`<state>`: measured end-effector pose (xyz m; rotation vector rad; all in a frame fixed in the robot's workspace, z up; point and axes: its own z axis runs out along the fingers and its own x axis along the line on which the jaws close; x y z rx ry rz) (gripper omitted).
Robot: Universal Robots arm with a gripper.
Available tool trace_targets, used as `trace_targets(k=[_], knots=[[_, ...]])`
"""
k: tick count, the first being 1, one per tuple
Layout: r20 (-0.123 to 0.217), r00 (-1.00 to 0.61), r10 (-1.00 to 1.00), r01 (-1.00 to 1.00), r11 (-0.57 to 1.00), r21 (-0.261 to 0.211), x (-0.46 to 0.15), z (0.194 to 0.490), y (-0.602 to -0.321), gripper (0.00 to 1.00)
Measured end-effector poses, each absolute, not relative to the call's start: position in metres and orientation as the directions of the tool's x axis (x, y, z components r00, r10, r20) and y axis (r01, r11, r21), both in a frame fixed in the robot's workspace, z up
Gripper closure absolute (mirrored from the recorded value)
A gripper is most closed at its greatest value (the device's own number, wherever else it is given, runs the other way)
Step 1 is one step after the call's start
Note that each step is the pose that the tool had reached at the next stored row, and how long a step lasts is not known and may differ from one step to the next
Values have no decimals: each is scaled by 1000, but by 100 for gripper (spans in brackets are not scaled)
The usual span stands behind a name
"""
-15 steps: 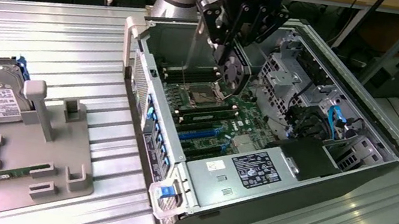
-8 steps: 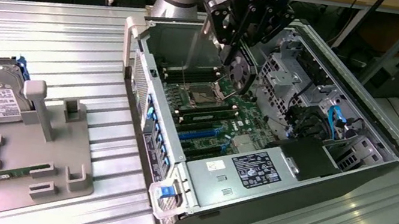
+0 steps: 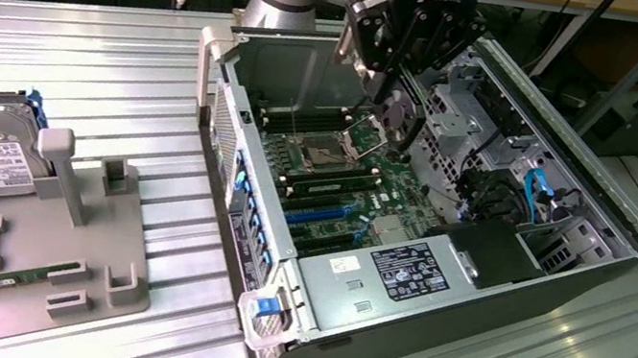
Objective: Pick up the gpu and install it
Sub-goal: 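Pick up the gpu and move the gpu toward the slot, then insert the gpu into the slot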
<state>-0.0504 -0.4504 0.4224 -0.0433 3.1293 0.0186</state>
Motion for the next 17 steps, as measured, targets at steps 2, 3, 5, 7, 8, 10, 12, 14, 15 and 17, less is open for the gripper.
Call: trace_targets(k=[2, 3, 5, 7, 8, 10, 12, 14, 15, 17], knots=[[-12, -1000, -28, -28, 1000, 12, -44, 422, -450, 72], [-12, -1000, -28, -28, 1000, 12, -42, 422, -450, 72], [-12, -1000, -28, -28, 1000, 12, -40, 422, -450, 72], [-12, -1000, -28, -28, 1000, 12, -40, 422, -450, 72], [-12, -1000, -28, -28, 1000, 12, -40, 422, -450, 72], [-12, -1000, -28, -28, 1000, 12, -39, 422, -450, 72], [-12, -1000, -28, -28, 1000, 12, -39, 422, -450, 72], [-12, -1000, -28, -28, 1000, 12, -39, 422, -450, 72], [-12, -1000, -28, -28, 1000, 12, -40, 422, -450, 72], [-12, -1000, -28, -28, 1000, 12, -39, 422, -450, 72]])
